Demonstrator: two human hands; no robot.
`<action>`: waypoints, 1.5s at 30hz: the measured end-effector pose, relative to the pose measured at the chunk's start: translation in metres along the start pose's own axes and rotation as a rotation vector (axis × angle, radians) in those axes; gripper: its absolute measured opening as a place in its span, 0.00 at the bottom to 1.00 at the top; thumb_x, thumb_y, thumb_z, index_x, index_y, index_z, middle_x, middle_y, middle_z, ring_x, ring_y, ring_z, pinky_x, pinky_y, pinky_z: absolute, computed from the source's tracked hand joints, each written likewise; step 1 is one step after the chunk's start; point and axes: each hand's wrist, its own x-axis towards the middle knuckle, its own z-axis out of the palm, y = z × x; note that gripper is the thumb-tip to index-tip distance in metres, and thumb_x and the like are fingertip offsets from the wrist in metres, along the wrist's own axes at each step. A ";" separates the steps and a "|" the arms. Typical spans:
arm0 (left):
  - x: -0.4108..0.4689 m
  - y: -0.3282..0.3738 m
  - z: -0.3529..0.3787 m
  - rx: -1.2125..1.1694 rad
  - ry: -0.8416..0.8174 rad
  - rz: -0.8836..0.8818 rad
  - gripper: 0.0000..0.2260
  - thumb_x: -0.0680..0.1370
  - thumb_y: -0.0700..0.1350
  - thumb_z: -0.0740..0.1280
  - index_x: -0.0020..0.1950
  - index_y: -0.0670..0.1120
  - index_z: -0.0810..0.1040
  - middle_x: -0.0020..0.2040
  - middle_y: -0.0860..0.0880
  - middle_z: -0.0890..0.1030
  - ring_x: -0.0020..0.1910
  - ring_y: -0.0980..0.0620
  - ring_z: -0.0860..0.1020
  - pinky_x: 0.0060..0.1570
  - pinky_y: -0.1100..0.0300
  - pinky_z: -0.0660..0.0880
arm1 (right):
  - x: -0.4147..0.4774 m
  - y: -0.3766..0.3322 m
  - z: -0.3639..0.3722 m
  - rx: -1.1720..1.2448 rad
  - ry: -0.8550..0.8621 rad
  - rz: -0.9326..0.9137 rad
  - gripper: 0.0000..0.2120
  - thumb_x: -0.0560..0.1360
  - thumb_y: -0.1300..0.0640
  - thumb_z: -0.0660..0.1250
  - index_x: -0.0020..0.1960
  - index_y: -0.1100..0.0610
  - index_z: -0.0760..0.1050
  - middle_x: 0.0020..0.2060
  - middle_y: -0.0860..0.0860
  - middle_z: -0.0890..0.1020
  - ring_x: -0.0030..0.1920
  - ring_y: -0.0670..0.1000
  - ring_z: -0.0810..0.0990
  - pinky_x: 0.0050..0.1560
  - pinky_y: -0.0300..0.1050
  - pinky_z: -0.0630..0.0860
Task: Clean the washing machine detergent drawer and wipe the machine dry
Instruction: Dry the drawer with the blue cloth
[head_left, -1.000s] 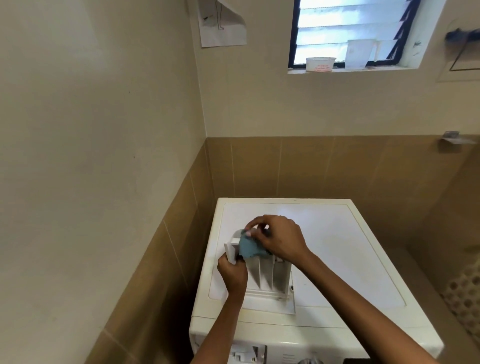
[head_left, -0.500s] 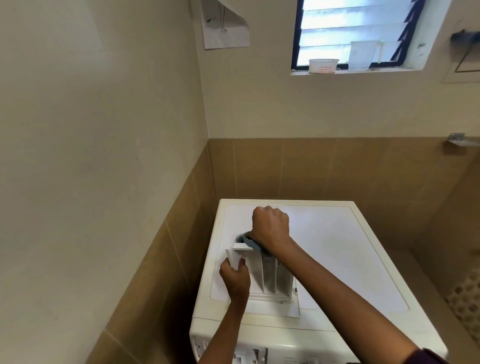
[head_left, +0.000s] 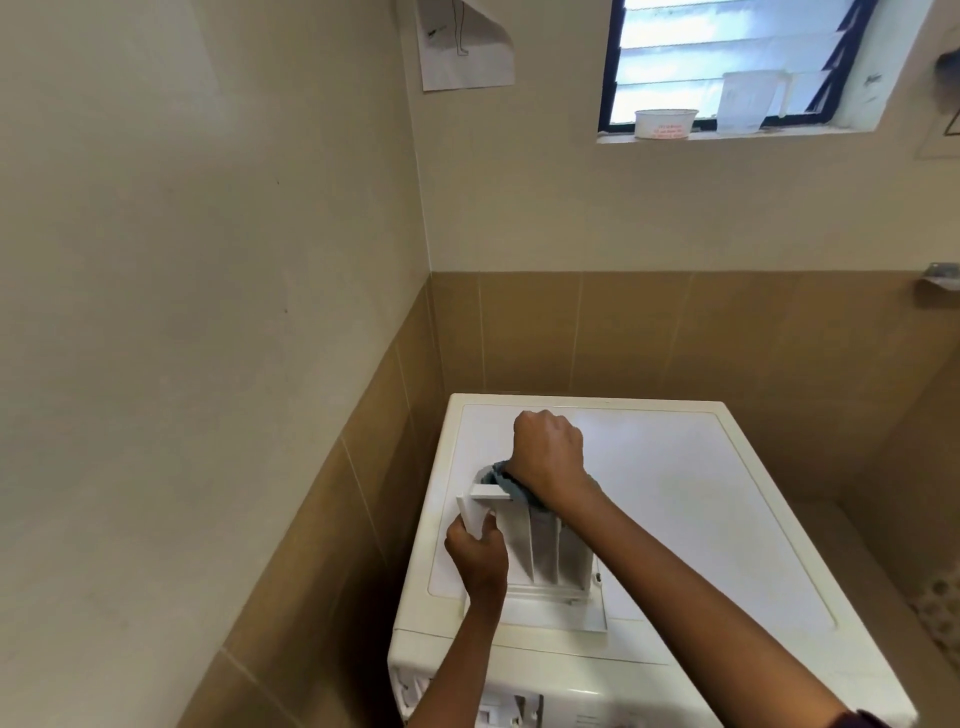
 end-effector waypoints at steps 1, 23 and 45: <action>0.000 0.001 0.000 0.002 -0.004 -0.001 0.15 0.75 0.34 0.67 0.59 0.30 0.72 0.55 0.35 0.77 0.55 0.35 0.76 0.56 0.48 0.74 | 0.001 0.002 0.000 0.017 -0.004 -0.002 0.11 0.74 0.54 0.68 0.52 0.61 0.78 0.47 0.55 0.82 0.41 0.52 0.75 0.40 0.40 0.67; 0.004 0.005 -0.002 0.038 -0.072 -0.027 0.18 0.75 0.35 0.67 0.63 0.31 0.69 0.59 0.35 0.75 0.59 0.35 0.75 0.59 0.47 0.72 | 0.019 0.058 -0.013 0.536 -0.560 0.049 0.10 0.65 0.56 0.77 0.41 0.55 0.78 0.38 0.52 0.79 0.38 0.49 0.75 0.39 0.39 0.74; 0.011 0.006 0.001 0.086 -0.122 0.003 0.18 0.75 0.34 0.67 0.63 0.33 0.69 0.60 0.36 0.76 0.59 0.36 0.75 0.60 0.47 0.72 | 0.004 0.047 -0.014 0.064 -0.306 0.044 0.06 0.72 0.64 0.65 0.49 0.63 0.78 0.47 0.58 0.80 0.40 0.54 0.73 0.36 0.39 0.68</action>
